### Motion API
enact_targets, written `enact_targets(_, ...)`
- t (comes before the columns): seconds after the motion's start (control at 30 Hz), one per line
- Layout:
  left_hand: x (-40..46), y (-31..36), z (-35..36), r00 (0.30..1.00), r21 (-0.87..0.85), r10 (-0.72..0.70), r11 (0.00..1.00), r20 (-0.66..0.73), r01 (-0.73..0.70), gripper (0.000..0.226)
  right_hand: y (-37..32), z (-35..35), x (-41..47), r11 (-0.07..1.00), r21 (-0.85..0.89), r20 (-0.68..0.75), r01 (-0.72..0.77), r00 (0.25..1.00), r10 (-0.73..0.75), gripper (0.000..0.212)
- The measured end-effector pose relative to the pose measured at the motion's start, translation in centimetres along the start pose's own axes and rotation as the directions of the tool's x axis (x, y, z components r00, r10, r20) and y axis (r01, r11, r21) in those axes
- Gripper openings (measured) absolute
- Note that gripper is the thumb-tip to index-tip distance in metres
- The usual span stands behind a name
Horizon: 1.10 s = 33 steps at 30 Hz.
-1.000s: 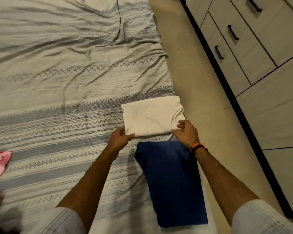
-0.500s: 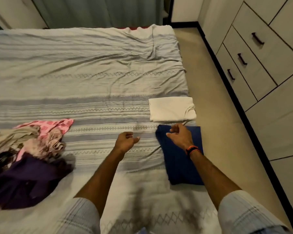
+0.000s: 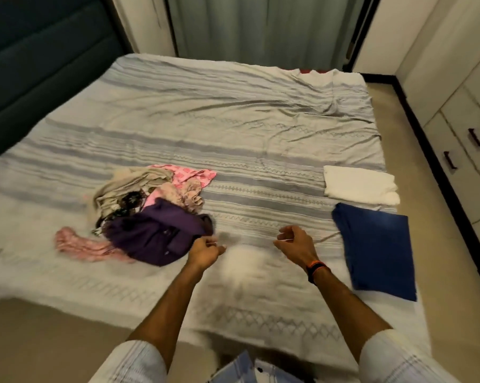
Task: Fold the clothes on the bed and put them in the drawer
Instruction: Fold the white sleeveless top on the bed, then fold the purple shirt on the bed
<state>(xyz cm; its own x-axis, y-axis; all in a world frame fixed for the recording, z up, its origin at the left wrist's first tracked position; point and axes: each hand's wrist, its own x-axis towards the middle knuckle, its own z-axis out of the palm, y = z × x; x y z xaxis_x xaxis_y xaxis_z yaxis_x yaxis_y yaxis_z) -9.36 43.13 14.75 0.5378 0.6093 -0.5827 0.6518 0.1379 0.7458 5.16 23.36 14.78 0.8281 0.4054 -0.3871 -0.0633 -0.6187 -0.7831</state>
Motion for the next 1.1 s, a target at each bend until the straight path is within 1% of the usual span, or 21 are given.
enact_targets(0.07,-0.6,-2.5,-4.0,0.998,-0.017,-0.025,1.0,-0.052,0.024,0.034,-1.4,3.9,-1.4,0.999,-0.031,0.044,0.016,0.999,-0.015,0.037)
enact_targets(0.2,-1.2,-6.4,-10.4,0.99,-0.088,-0.088,0.993,-0.112,0.078,0.038,-4.1,10.4,-2.6,0.995,-0.077,0.119,0.07,0.991,-0.06,0.034)
enact_targets(0.3,-0.8,-8.3,-13.8,0.98,-0.141,-0.13,0.984,-0.149,0.109,0.038,-6.0,14.2,-2.3,0.99,-0.107,0.166,0.088,0.984,-0.069,0.032)
enact_targets(0.5,1.6,-9.0,-18.3,0.965,-0.221,-0.187,0.964,-0.182,0.145,0.029,-9.5,20.4,0.4,0.979,-0.152,0.271,0.133,0.959,-0.088,0.031)
enact_targets(0.67,4.3,-8.6,-20.6,0.956,-0.247,-0.215,0.955,-0.201,0.163,0.03,-11.8,24.3,3.3,0.98,-0.163,0.346,0.118,0.937,-0.055,0.028)
enact_targets(0.73,5.9,-8.1,-21.3,0.955,-0.26,-0.203,0.955,-0.218,0.143,0.03,-12.5,25.8,4.5,0.975,-0.168,0.376,0.142,0.924,-0.07,0.025)
enact_targets(0.9,10.2,-7.5,-23.1,0.96,-0.189,-0.21,0.966,-0.185,0.175,0.029,-13.9,29.1,7.3,0.962,-0.227,0.393,0.153,0.918,-0.054,0.024)
enact_targets(1.0,13.0,-7.6,-24.3,0.959,-0.167,-0.226,0.966,-0.168,0.198,0.029,-14.8,30.9,8.5,0.942,-0.273,0.425,0.193,0.903,-0.062,0.025)
enact_targets(1.1,15.7,-8.3,-25.7,0.957,-0.166,-0.264,0.956,-0.118,0.243,0.032,-15.8,33.7,9.3,0.915,-0.33,0.421,0.233,0.904,-0.078,0.026)
